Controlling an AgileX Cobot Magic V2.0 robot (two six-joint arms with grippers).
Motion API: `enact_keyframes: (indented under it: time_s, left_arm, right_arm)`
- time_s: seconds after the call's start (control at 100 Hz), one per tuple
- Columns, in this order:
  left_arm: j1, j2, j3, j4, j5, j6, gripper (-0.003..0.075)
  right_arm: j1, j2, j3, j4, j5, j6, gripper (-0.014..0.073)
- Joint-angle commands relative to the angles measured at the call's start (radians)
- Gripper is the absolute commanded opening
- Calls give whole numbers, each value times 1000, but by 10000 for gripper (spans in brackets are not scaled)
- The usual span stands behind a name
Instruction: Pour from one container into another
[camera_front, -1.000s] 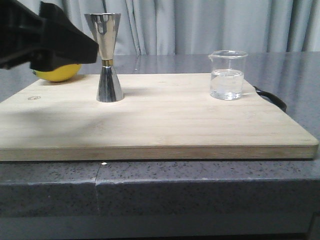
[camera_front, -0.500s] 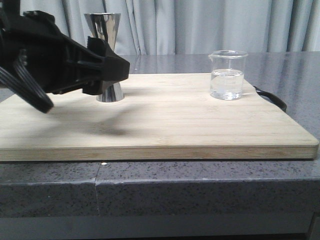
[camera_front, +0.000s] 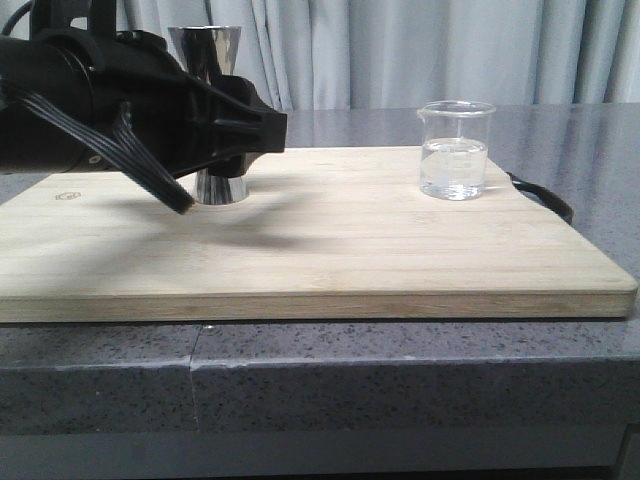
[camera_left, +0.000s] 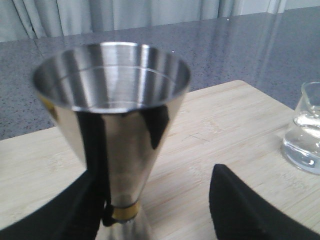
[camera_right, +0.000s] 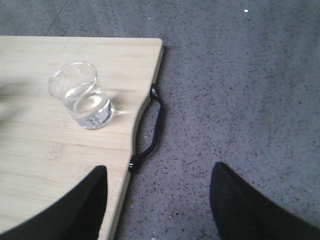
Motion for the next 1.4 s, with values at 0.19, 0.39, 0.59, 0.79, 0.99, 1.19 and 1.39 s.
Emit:
enact_keyframes:
  time_s: [0.19,0.39,0.59,0.79,0.99,1.19,1.39]
  left_arm:
    - [-4,-29,-22,5,-87,-10,166]
    - [-4,-29,-18,3,-98,-10,-18]
    - [-22,-65,-18,9,-107,-10,-20]
    - [-38,-189,-18,13,-22,-10,-20]
    - [-38,-291,-18,20,82,-1,-20]
    - [-38,-317,-18,26,119,-1,-20]
    - [-38,-317,-18,26,148,-1,-20]
  right_arm:
    - [-6,4,-37,11,-53,-8,403]
    - [-6,4,-37,13,-56,-8,403]
    - [3,36,8,27,-159,-8,403]
    - [142,55,114,27,-358,-56,403]
    - [277,90,209,22,-598,-77,404]
    - [335,219,230,16,-768,-77,405]
    - [400,379,230,4,-904,-77,473]
